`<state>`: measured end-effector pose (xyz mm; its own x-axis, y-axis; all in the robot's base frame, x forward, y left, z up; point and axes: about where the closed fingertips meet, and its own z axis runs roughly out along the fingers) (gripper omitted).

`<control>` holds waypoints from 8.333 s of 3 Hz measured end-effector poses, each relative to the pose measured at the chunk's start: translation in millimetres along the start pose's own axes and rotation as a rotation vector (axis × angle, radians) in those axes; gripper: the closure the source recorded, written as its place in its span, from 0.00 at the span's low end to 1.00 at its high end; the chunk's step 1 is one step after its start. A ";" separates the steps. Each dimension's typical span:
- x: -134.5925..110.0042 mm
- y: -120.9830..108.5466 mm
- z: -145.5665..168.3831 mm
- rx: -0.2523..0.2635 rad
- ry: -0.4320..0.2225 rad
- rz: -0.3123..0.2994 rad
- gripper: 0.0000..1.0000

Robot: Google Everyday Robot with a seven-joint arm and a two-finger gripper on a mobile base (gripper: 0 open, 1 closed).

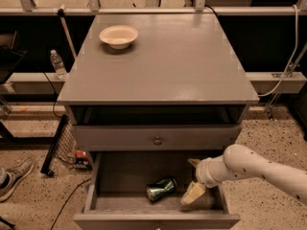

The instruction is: Pick green can from middle drawer and place on counter

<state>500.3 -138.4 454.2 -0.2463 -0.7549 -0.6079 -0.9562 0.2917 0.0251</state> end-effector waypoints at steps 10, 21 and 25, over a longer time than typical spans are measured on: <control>-34.5 5.2 118.4 -0.173 -0.102 -0.217 0.39; -86.1 19.6 -90.8 0.130 -0.236 -0.415 1.00; -145.9 13.6 -174.6 0.283 -0.207 -0.591 1.00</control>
Offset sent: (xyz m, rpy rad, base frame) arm 0.0261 0.0323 -0.0225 0.0872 -0.0643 0.0606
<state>495.5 -126.8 681.8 0.3658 -0.7152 -0.5956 -0.8359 0.0289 -0.5481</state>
